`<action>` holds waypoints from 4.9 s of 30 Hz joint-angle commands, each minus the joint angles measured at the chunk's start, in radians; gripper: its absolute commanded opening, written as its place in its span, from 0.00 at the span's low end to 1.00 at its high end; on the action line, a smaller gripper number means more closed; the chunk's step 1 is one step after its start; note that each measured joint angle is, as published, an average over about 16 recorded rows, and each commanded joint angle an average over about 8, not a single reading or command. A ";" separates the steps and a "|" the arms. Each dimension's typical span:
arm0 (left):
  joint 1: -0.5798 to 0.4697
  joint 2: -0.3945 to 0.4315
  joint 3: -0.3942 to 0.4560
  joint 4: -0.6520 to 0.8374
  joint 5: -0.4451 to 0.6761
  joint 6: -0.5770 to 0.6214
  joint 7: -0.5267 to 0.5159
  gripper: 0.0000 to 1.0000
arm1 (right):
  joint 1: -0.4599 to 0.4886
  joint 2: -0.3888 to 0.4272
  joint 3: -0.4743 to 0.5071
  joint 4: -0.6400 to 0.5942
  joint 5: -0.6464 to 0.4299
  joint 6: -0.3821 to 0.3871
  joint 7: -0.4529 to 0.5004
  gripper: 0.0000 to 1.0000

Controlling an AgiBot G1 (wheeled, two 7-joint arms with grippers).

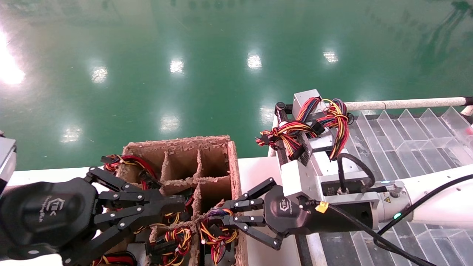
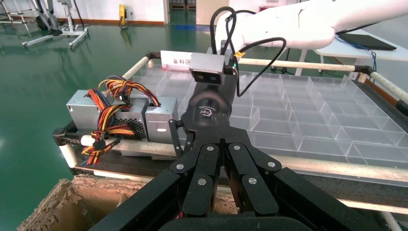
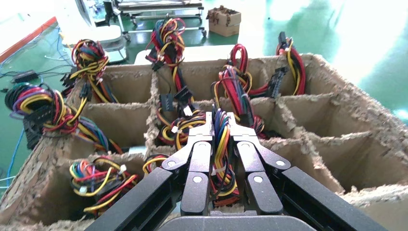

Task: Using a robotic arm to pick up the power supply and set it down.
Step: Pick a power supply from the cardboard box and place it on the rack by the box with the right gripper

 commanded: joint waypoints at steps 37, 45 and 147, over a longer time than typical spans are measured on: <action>0.000 0.000 0.000 0.000 0.000 0.000 0.000 0.00 | -0.047 0.125 0.145 0.287 0.182 0.158 0.069 0.00; 0.000 0.000 0.000 0.000 0.000 0.000 0.000 0.00 | -0.088 0.186 0.225 0.447 0.280 0.259 0.106 0.00; 0.000 0.000 0.001 0.000 -0.001 0.000 0.001 0.00 | -1.549 0.677 1.151 0.605 0.844 0.455 -0.291 0.00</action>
